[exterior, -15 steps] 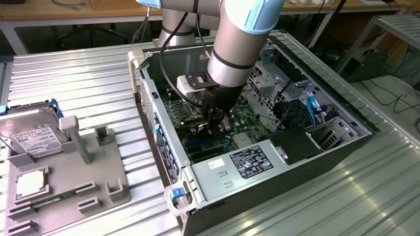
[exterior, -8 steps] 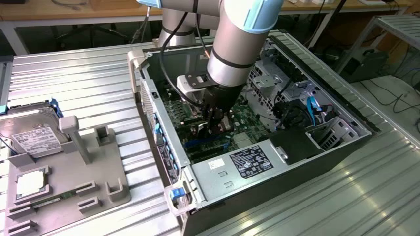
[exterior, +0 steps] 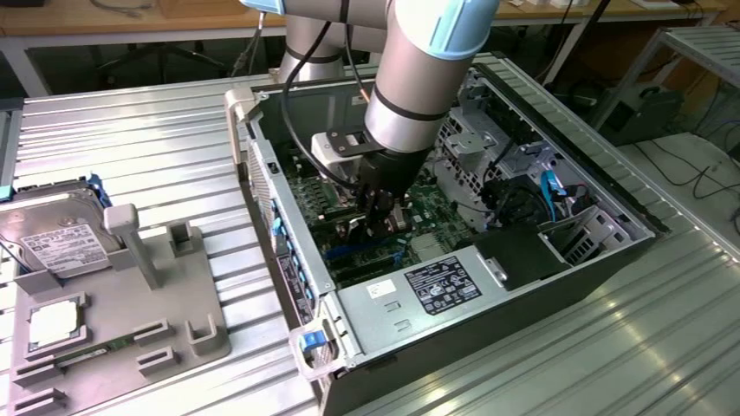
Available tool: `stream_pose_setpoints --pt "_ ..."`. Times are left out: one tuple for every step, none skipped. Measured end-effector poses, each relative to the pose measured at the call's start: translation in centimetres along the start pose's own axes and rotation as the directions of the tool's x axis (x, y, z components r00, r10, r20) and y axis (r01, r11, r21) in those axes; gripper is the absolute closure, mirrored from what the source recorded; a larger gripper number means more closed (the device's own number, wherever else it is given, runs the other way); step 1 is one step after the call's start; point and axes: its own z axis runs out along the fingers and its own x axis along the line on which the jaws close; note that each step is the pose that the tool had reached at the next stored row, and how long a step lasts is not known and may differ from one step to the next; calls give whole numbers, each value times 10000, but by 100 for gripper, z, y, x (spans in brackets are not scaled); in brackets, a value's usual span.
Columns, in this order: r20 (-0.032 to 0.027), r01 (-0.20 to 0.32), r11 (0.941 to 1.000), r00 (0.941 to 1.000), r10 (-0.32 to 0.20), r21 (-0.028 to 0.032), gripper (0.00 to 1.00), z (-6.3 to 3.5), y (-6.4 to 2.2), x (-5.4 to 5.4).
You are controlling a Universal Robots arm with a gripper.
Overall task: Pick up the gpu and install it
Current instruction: 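Insert the gpu into the slot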
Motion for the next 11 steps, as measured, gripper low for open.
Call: stream_pose_setpoints --pt "1 1 10000 10000 -1 0 72 1 0 0" --pt "2 0 10000 10000 0 1 72 2 0 0" --pt "1 0 10000 10000 0 0 72 2 0 0" --pt "1 0 10000 10000 0 0 72 2 0 0" --pt "1 0 10000 10000 0 0 72 4 0 0" --pt "4 0 10000 10000 0 2 72 8 -1 0" --pt "4 1 10000 10000 -1 2 72 15 -1 0" --pt "2 0 10000 10000 0 1 72 20 -2 1" --pt "1 0 10000 10000 0 0 72 22 -2 1" --pt "0 0 10000 10000 0 0 72 25 -2 1" --pt "1 0 10000 10000 0 0 72 28 -2 1"
